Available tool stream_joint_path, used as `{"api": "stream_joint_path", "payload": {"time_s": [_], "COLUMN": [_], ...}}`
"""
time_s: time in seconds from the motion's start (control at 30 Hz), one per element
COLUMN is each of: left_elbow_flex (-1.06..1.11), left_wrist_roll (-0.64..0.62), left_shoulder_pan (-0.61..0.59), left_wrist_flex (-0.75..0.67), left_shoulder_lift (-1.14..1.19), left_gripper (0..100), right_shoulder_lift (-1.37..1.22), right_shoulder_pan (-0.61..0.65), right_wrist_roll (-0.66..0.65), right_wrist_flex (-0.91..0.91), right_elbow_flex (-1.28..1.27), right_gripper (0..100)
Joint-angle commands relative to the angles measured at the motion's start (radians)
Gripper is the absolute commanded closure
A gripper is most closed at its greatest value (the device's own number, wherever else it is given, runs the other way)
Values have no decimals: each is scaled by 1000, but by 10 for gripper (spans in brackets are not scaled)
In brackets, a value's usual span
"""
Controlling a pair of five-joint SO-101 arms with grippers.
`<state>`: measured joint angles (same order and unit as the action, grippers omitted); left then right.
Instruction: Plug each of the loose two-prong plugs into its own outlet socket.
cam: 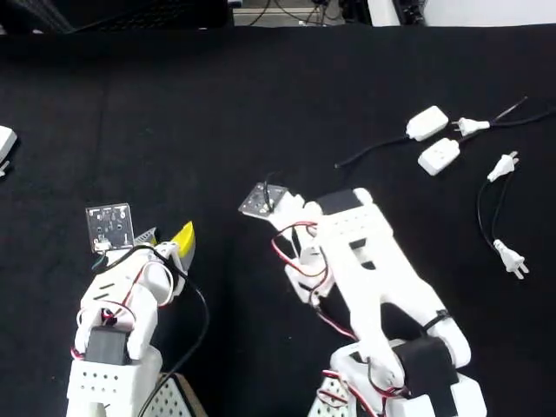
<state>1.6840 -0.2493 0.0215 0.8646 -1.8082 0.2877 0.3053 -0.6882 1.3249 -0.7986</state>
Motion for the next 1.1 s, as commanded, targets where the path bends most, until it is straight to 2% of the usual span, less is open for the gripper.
{"api": "stream_joint_path", "payload": {"time_s": [0.0, 0.13, 0.33, 0.43, 0.9, 1.07], "left_elbow_flex": [16, 16, 16, 16, 16, 16], "left_wrist_roll": [-5, -5, -5, -5, 0, 2], "left_shoulder_pan": [15, 15, 15, 15, 15, 12], "left_wrist_flex": [5, 3, 2, 3, 5, 5], "left_shoulder_lift": [2, 2, 2, 2, 2, 2], "left_gripper": [776, 776, 776, 776, 776, 776], "right_shoulder_lift": [25, 25, 25, 31, 33, 24], "right_shoulder_pan": [15, 54, 308, 379, 381, 377], "right_wrist_roll": [2, 75, 236, 313, 324, 322], "right_wrist_flex": [-2, 6, 15, -12, -26, -83], "right_elbow_flex": [-1, -4, -27, -22, -21, -47], "right_gripper": [830, 829, 828, 828, 828, 828]}}
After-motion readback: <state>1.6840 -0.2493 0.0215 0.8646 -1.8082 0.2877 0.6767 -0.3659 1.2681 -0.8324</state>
